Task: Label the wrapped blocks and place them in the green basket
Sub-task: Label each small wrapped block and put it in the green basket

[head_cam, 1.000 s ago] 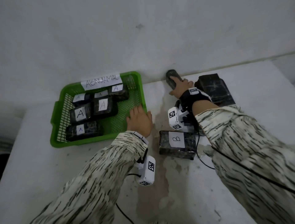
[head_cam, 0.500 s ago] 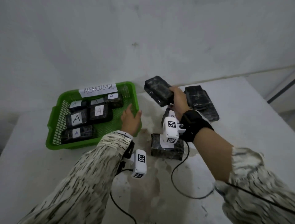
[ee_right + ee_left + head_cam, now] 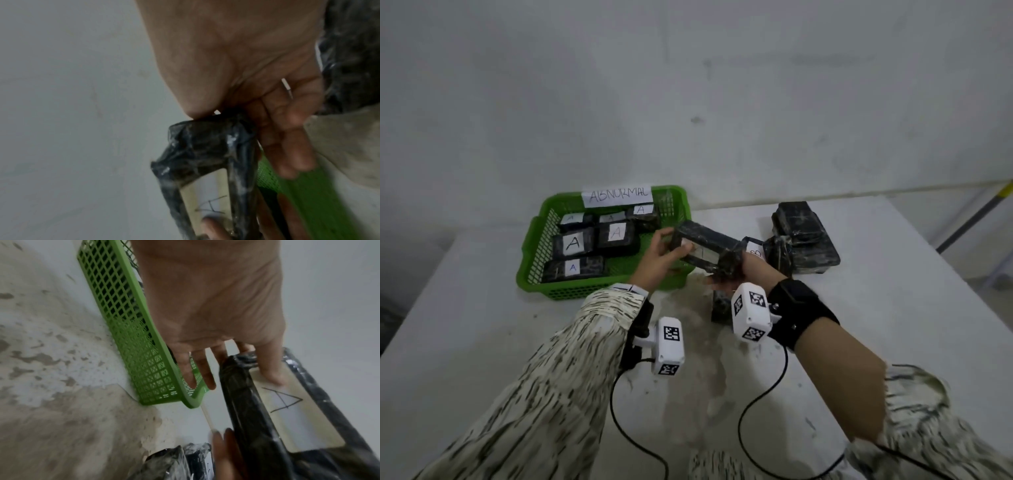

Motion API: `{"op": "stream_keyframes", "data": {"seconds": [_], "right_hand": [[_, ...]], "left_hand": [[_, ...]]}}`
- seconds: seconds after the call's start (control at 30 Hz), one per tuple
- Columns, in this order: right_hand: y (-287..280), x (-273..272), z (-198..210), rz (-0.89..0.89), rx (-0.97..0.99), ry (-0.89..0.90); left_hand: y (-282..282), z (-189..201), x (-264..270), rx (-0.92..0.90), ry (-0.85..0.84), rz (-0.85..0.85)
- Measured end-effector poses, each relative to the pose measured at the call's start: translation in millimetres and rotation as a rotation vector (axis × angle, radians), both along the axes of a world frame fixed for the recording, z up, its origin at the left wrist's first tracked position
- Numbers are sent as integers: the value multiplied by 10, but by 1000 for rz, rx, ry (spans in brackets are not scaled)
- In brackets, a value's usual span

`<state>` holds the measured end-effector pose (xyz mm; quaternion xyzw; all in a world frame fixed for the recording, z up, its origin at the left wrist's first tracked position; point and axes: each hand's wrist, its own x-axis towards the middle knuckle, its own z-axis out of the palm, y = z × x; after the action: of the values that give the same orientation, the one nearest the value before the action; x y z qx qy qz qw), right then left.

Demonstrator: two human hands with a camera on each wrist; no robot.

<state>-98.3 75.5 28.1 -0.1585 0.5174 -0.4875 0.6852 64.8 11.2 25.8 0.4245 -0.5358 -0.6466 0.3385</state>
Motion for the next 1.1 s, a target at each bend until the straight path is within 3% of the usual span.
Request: {"op": "stream_keyframes", "data": {"seconds": [0.1, 0.23, 0.33, 0.5, 0.77, 0.87, 0.97, 1.1], "right_hand": [[-14, 87, -17, -66, -26, 155], [-1, 238, 21, -78, -200, 283], [-4, 350, 16, -88, -322, 503], [-56, 337, -130, -157, -378, 708], [-15, 288, -102, -112, -373, 455], [-16, 289, -121, -166, -332, 416], [-9, 277, -56, -21, -272, 541], [-18, 272, -51, 104, -229, 589]], "left_hand": [[0, -30, 120, 38, -36, 66], [32, -2, 152, 120, -73, 139], [59, 34, 118, 168, -91, 128], [108, 110, 83, 162, -147, 21], [44, 125, 57, -129, -178, 59], [43, 120, 39, -132, -121, 182], [11, 100, 60, -130, -125, 320], [-38, 127, 90, -169, -191, 194]]}}
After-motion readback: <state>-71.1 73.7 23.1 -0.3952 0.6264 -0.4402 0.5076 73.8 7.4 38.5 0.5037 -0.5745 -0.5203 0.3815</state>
